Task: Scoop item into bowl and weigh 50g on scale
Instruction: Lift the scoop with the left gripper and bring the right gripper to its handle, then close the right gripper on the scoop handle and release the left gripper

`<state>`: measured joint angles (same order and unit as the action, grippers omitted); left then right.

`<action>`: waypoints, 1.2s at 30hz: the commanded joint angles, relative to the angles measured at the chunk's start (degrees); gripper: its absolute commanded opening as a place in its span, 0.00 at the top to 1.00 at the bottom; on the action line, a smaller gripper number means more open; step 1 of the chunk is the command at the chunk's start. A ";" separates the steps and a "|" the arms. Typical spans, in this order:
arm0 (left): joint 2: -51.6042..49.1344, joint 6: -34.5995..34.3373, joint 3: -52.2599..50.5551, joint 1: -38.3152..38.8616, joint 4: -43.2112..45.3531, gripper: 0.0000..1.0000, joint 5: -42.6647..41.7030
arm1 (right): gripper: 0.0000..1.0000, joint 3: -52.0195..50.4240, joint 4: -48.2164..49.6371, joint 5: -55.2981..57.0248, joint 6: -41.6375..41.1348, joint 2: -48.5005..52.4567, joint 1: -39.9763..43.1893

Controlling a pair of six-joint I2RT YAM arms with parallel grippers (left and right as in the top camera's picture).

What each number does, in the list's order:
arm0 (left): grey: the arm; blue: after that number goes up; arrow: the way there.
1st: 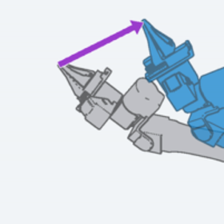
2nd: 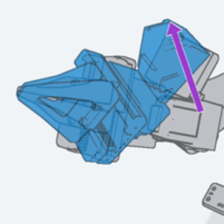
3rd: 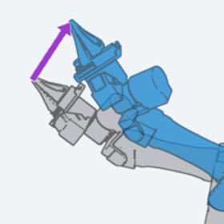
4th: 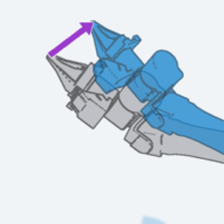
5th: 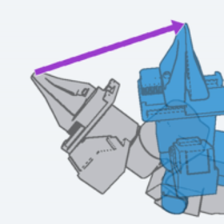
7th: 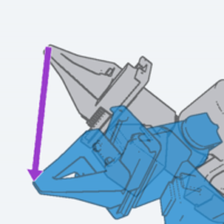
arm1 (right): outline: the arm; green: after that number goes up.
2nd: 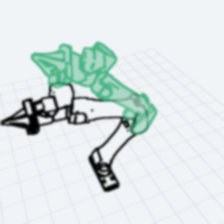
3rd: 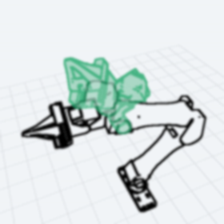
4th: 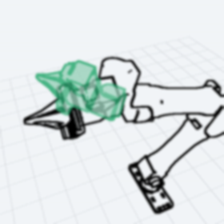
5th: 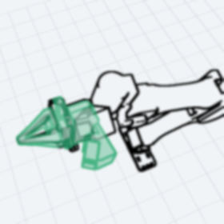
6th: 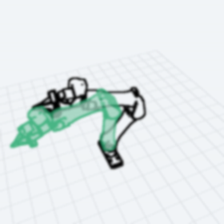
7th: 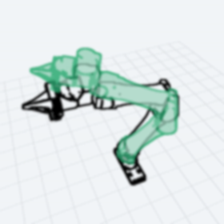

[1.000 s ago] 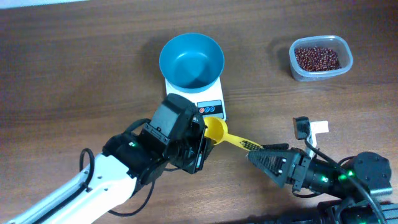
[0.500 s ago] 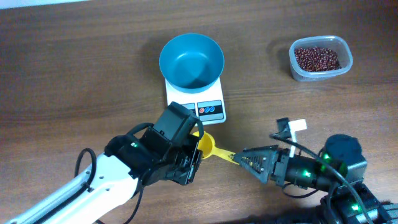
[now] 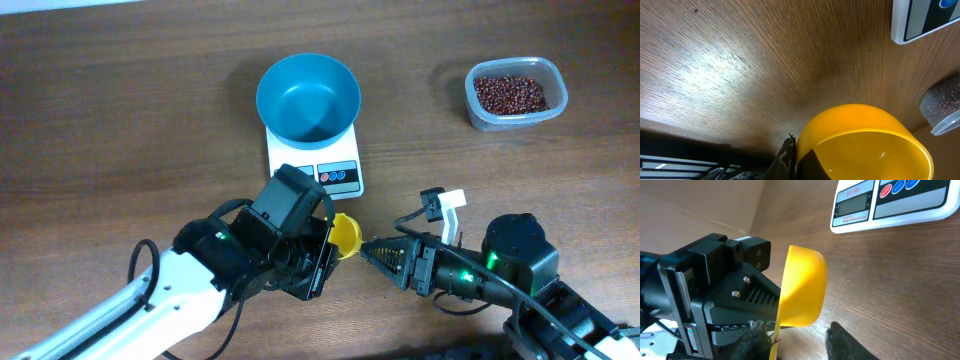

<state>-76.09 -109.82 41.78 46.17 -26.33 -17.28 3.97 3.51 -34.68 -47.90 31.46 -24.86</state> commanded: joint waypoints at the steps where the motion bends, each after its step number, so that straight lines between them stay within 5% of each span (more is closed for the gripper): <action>1: -0.09 -0.59 0.20 0.70 -0.92 1.00 0.24 | 0.64 1.20 0.39 0.66 -1.03 0.09 -0.42; 19: -0.09 -0.57 0.20 0.70 -3.37 1.00 1.25 | 0.93 1.20 0.39 -4.35 -1.05 0.09 -0.42; 23: -0.09 -0.48 0.20 0.70 -3.39 0.76 1.22 | 0.96 1.20 0.39 -4.33 -1.03 0.09 -0.42; 29: 4.61 18.88 0.22 -6.54 -3.37 0.64 -0.11 | 0.96 1.20 0.37 -4.33 -1.01 0.09 -0.33; 33: 22.25 44.44 0.22 -14.84 -3.93 0.34 -0.07 | 0.96 1.20 0.17 -2.60 -0.37 0.09 -0.20; 36: 32.98 47.41 0.22 -15.13 -19.02 0.18 6.54 | 0.96 2.25 -0.13 -0.39 -0.42 0.09 -0.13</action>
<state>-47.05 -66.96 41.78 31.35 -37.60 -15.94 4.14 3.46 -37.32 -49.23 31.66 -24.91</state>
